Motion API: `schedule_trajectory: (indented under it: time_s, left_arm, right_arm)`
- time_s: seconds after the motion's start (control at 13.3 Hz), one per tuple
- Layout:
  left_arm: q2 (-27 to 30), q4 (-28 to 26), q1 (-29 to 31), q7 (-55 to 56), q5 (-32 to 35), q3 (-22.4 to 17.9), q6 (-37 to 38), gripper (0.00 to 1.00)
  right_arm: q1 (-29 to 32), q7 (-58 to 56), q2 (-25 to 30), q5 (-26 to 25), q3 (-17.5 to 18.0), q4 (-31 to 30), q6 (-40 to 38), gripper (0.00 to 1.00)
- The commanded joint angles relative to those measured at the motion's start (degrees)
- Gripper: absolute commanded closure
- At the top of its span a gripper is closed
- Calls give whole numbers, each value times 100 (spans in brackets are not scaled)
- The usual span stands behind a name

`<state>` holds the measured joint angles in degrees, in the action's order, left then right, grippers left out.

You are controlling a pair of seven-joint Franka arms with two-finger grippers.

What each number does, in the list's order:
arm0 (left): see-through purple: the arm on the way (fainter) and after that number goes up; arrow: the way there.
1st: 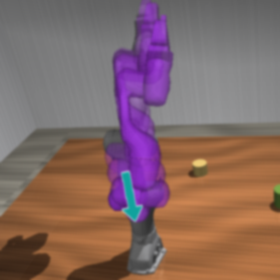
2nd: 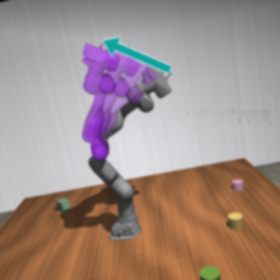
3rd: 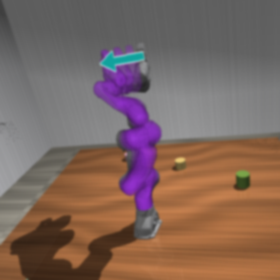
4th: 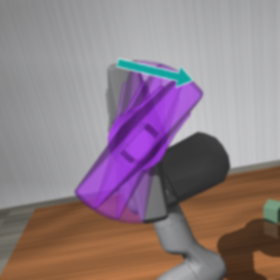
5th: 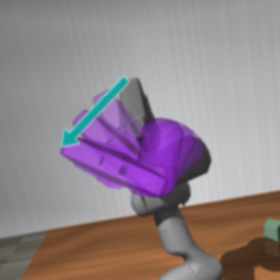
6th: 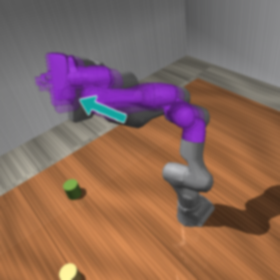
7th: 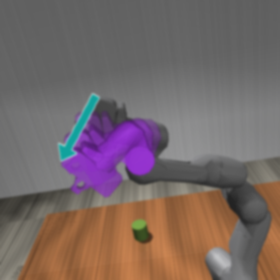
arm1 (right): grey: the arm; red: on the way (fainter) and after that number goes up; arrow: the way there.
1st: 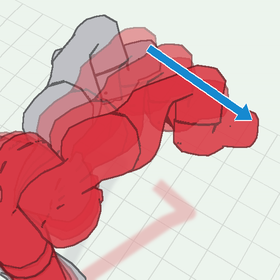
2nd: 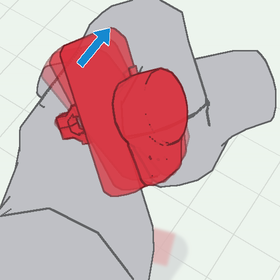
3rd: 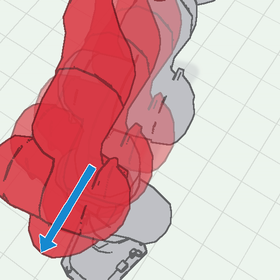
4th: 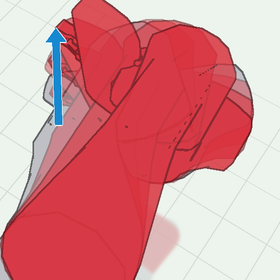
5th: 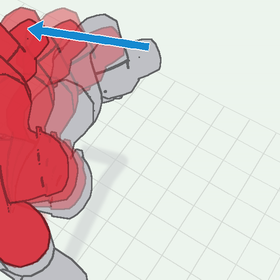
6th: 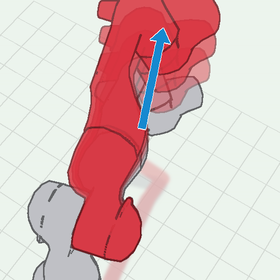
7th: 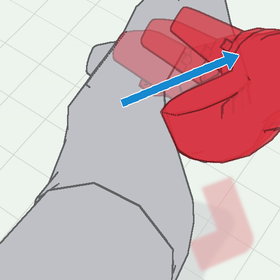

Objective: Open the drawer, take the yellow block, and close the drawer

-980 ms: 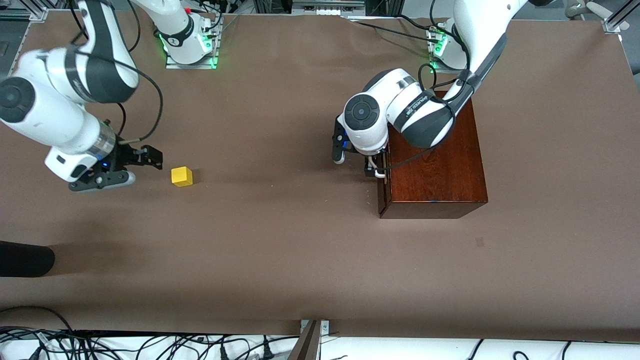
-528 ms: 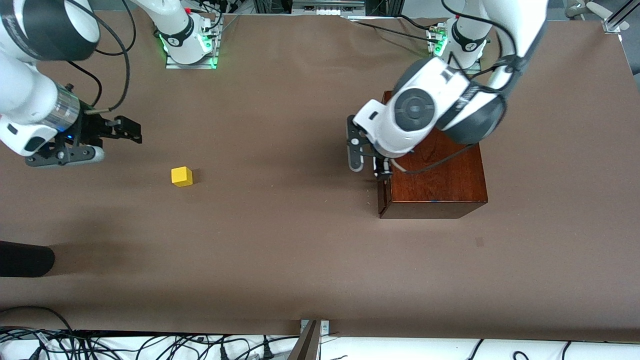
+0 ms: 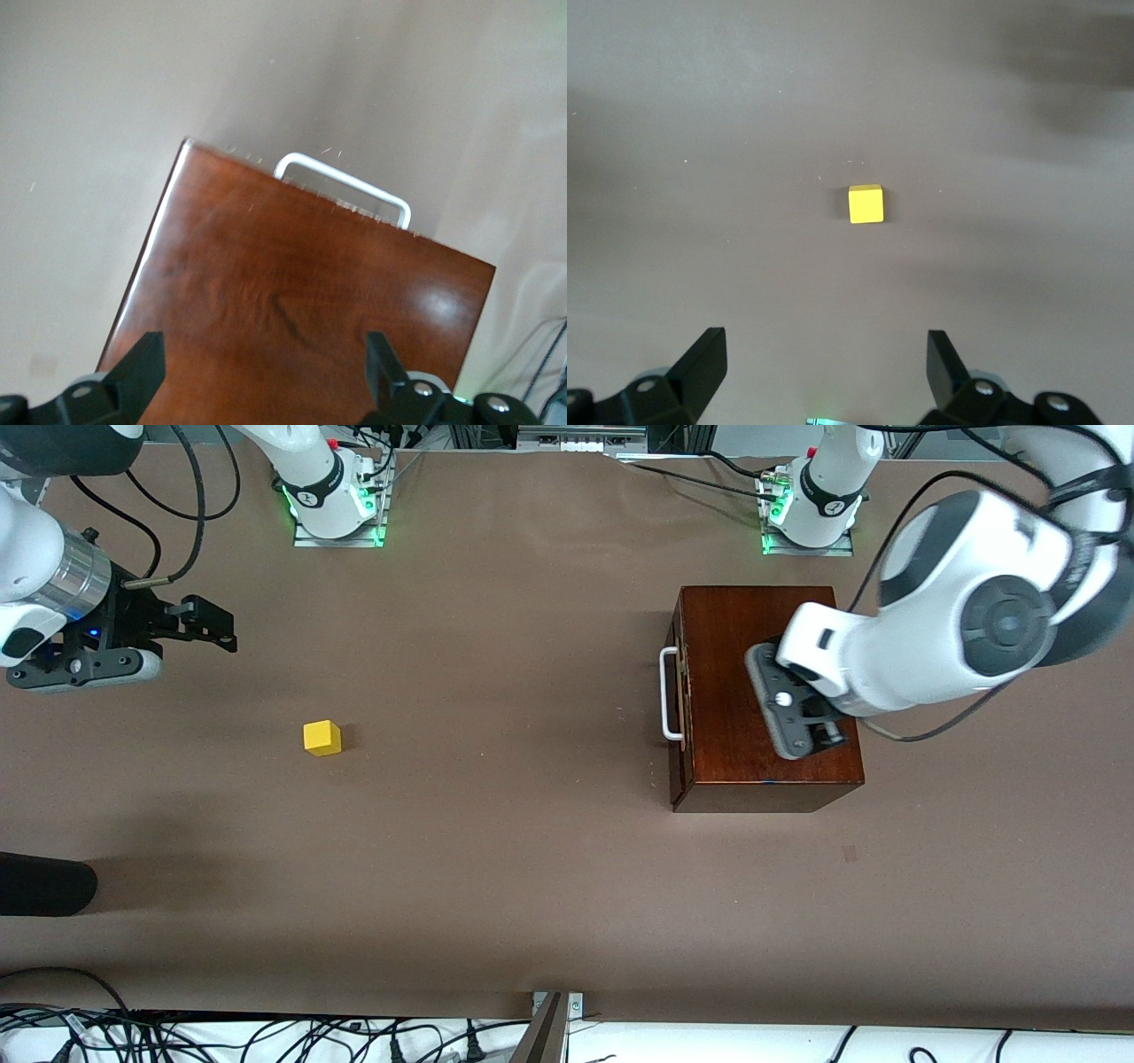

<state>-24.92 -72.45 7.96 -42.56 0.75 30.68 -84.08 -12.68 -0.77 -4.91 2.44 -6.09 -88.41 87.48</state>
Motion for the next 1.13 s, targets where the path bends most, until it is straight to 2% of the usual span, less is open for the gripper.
schedule_trajectory:
  time_s: [0.0,0.15,0.3,0.53,0.68,0.83,1.06]
  left_arm:
    - [285,91,284,300,248,-105,259,0]
    - [776,-233,23,623,303,-717,251,0]
    - [1303,-680,-608,1046,224,-1674,138,0]
    - [2190,-1682,-1190,2395,-66,-2626,-624,0]
    - [2762,-2349,-1236,3817,-66,-2716,-1302,0]
    - [2957,-2581,-1209,4964,-49,-2733,-1410,0]
    - [2923,-2748,-1192,4959,-66,-3005,-1436,0]
  right_arm:
    - [108,-37,77,-6,47,-1,-12,0]
    - [108,-37,69,2,46,8,15,0]
    - [99,-37,51,-6,55,8,50,0]
    - [99,-116,42,-111,46,16,85,0]
    - [108,-125,34,-112,46,16,103,0]
    - [81,-116,42,-129,64,34,59,0]
    - [55,-55,-19,-279,90,34,50,0]
